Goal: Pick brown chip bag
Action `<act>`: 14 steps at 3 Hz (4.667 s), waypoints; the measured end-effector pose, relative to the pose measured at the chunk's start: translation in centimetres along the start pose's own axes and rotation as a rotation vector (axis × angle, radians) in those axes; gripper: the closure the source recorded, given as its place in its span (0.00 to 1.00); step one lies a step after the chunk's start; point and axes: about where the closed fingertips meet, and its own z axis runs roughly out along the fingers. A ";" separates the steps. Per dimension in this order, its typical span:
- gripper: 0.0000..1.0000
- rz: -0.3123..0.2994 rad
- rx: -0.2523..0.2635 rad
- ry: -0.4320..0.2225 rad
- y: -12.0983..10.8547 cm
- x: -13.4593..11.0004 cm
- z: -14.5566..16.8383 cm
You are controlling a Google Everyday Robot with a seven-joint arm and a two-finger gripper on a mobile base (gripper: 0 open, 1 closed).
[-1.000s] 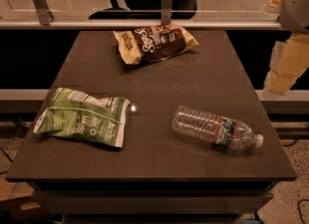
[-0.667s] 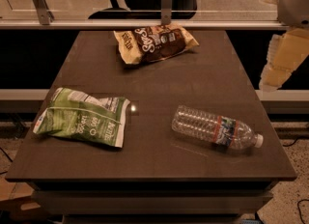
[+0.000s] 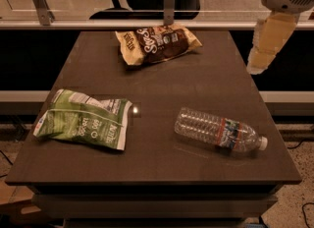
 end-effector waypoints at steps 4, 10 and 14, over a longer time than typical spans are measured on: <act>0.00 -0.124 -0.034 -0.096 -2.6 -6.8 7.1; 0.00 -0.185 0.156 -0.115 -8.1 -9.3 9.3; 0.00 -0.263 0.118 -0.149 -10.5 -12.3 18.5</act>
Offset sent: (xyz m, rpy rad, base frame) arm 0.0599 0.0612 -0.0132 -0.0557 0.0068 0.1628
